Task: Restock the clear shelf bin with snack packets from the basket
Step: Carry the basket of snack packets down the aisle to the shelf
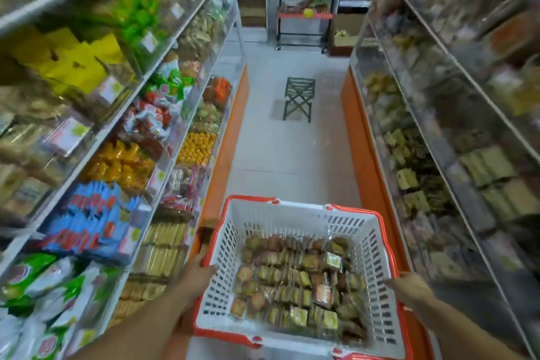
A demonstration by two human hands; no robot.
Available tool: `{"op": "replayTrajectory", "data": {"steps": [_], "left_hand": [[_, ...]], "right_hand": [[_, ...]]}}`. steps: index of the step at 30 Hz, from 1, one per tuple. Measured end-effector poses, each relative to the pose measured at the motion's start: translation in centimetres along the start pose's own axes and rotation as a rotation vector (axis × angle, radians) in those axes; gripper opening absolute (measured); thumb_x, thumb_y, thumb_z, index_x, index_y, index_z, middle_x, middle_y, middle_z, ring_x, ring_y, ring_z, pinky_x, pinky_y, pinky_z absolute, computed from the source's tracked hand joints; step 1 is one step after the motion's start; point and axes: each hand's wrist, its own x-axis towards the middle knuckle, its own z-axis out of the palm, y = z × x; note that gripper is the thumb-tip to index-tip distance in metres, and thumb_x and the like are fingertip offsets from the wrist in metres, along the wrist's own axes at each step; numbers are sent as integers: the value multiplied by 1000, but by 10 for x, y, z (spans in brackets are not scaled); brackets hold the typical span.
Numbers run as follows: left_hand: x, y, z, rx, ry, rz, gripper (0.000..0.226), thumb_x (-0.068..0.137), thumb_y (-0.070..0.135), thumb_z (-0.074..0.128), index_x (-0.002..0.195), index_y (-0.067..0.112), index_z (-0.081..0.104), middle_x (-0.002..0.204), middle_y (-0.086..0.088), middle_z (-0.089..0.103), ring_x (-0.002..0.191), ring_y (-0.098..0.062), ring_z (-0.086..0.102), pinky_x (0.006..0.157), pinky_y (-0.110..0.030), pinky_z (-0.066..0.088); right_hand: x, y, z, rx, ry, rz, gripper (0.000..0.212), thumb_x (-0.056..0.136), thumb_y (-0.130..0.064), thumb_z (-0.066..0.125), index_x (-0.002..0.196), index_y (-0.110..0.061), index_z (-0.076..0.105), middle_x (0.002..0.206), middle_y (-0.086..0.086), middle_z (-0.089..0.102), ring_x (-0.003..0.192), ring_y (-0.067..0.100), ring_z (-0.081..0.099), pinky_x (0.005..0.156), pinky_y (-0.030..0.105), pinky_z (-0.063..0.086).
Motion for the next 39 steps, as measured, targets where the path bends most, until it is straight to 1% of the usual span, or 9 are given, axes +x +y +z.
{"op": "replayTrajectory", "data": {"steps": [5,9,13,18,21,25,29,32,39], "left_hand": [[82,101,-16,30,96,-21,55,103,24,61,151,4,44,140,-18,57,123,-36,57,97,-37,46],[144,184,-18,41,149,-71,46,103,23,59,140,-3,51,77,-6,52,64,-20,49,70,-32,40],[181,268,-23,-13,193,-107,21,103,15,59,118,0,56,79,-13,58,63,-22,51,67,-33,41],[249,347,-41,-91,255,-104,40,103,8,57,140,-6,53,111,-15,65,87,-28,65,82,-40,57],[306,395,-54,-160,258,-126,47,104,12,56,149,1,47,133,-23,63,106,-40,67,92,-48,56],[398,449,-72,-243,246,-162,39,104,11,56,141,0,54,119,-26,68,104,-45,68,92,-55,57],[479,515,-98,-229,212,-203,48,103,16,59,149,4,47,105,-18,70,87,-34,65,86,-44,56],[531,565,-117,-237,179,-197,50,104,12,57,151,3,43,86,-12,60,81,-30,56,75,-41,47],[647,680,-137,-251,278,-206,38,104,13,58,139,-2,56,114,-21,67,89,-31,62,85,-41,54]], "right_hand": [[74,-93,-38,-113,18,-59,26,85,-23,78,71,-8,61,53,3,57,49,17,56,51,25,46],[148,-173,-69,-163,-8,-136,26,87,-25,74,72,-8,62,56,5,57,51,20,57,53,28,45],[199,-257,-98,-141,-11,-142,34,87,-25,76,106,-1,63,81,11,67,68,23,65,52,28,50],[251,-377,-133,-135,-18,-193,21,87,-17,77,97,-2,66,71,10,69,61,22,68,46,27,49],[294,-455,-145,-133,-17,-188,16,88,-14,72,93,0,66,77,14,73,71,28,74,62,40,61],[358,-556,-151,-146,-44,-165,9,91,-8,63,93,1,65,94,23,74,87,35,75,77,50,62],[417,-652,-166,-233,-12,-159,15,94,-10,63,97,4,66,86,16,71,66,23,64,49,25,49],[457,-722,-183,-250,-22,-162,15,94,-11,63,95,4,68,74,10,63,57,18,55,42,20,39],[576,-884,-215,-253,-109,-238,16,92,-11,62,92,3,70,65,8,58,53,17,51,43,22,38]]}}
